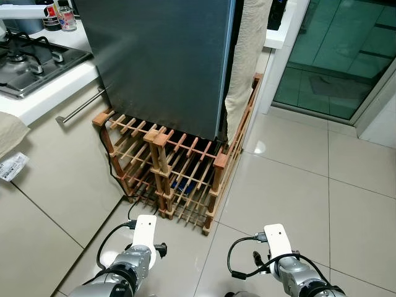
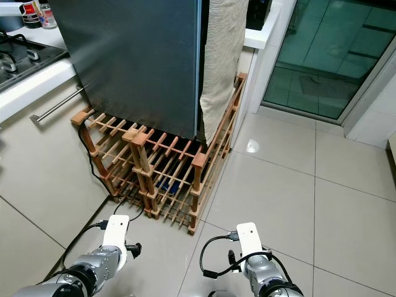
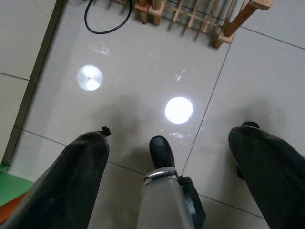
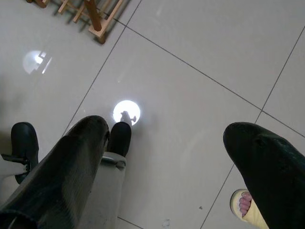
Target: Restocking fridge
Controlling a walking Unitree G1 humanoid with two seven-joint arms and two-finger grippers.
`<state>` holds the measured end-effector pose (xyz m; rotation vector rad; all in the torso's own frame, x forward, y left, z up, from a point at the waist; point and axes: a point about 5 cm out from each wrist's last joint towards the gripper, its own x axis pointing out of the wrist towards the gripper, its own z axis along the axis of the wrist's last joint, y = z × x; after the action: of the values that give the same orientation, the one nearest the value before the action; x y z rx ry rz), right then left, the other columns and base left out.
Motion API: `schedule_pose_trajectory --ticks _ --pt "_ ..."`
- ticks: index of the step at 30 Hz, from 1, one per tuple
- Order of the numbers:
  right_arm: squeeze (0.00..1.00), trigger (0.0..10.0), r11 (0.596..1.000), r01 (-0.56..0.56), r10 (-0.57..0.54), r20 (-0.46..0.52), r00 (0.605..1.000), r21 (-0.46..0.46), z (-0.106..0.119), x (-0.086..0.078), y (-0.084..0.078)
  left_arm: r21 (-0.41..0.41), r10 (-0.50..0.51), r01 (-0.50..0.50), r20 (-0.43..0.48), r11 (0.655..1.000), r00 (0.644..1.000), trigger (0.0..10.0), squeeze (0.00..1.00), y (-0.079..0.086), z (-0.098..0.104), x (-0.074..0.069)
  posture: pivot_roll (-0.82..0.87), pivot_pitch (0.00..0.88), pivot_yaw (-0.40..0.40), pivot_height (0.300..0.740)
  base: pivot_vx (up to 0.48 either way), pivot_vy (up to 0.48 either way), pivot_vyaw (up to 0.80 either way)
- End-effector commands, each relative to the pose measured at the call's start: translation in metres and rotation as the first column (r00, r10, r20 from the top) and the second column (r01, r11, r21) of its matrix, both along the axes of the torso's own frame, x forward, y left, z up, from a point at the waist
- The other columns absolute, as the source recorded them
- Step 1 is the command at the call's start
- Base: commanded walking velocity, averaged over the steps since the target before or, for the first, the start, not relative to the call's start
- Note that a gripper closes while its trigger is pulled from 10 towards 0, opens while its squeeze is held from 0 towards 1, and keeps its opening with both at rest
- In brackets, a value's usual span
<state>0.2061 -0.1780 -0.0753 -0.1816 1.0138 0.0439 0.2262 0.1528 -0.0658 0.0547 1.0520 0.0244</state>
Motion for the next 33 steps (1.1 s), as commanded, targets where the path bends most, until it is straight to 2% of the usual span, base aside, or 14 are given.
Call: schedule_pose_trajectory --ticks 1,12,13,14,15,20,24,30,33 --pt "0.17 10.0 1.000 0.003 -0.003 -0.010 1.000 -0.008 -0.002 -0.004 -0.003 0.005 -0.016 0.016 0.003 1.000 1.000 10.0 0.00 -0.001 0.001 0.002 -0.08 0.000 -0.008 0.740 0.000 0.000 0.00" --pt "0.17 10.0 1.000 0.003 -0.003 -0.010 1.000 -0.008 -0.002 -0.004 -0.003 0.005 -0.016 0.016 0.003 1.000 1.000 10.0 0.00 -0.001 0.001 0.002 -0.08 0.000 -0.008 0.740 0.000 0.000 0.00" --pt "0.20 10.0 1.000 0.005 -0.005 -0.013 1.000 0.006 -0.002 -0.004 -0.002 0.007 -0.020 0.020 0.003 1.000 1.000 10.0 0.00 -0.001 0.001 0.002 0.00 0.000 0.000 0.740 0.000 0.000 0.00" --pt "0.15 10.0 1.000 0.024 -0.024 -0.009 1.000 0.002 -0.001 -0.004 -0.006 -0.005 -0.069 0.069 0.025 0.998 0.997 10.0 0.00 -0.005 0.003 0.005 -0.11 0.000 0.025 0.740 0.000 0.000 0.00" --pt "0.15 10.0 0.999 0.049 -0.049 -0.003 0.999 -0.006 0.000 -0.003 -0.011 -0.016 -0.134 0.135 0.051 0.991 0.990 10.0 0.00 -0.009 0.006 0.010 -0.11 0.000 0.043 0.740 0.000 0.000 0.00" --pt "0.15 10.0 0.998 0.065 -0.065 0.001 0.998 -0.008 0.000 -0.003 -0.013 0.011 -0.205 0.204 0.049 0.979 0.978 10.0 0.00 -0.011 0.007 0.011 -0.13 0.000 0.065 0.740 0.000 0.000 0.00" --pt "0.15 10.0 0.997 0.075 -0.075 0.006 0.997 -0.001 -0.001 -0.005 -0.014 0.018 -0.200 0.199 0.046 0.980 0.979 10.0 0.00 -0.010 0.006 0.010 -0.13 0.000 0.057 0.740 0.000 0.000 0.00" --pt "0.15 10.0 1.000 0.017 -0.017 0.024 1.000 -0.014 0.000 -0.005 -0.013 -0.010 -0.181 0.182 0.071 0.983 0.981 10.0 0.00 -0.011 0.006 0.009 -0.11 0.000 0.031 0.740 0.000 0.000 0.00" --pt "0.15 10.0 0.999 0.006 -0.004 0.062 0.998 -0.036 0.000 -0.005 -0.013 0.024 -0.232 0.231 0.115 0.973 0.966 10.0 0.00 -0.011 0.008 0.012 -0.11 0.000 0.029 0.740 0.000 0.000 0.00"
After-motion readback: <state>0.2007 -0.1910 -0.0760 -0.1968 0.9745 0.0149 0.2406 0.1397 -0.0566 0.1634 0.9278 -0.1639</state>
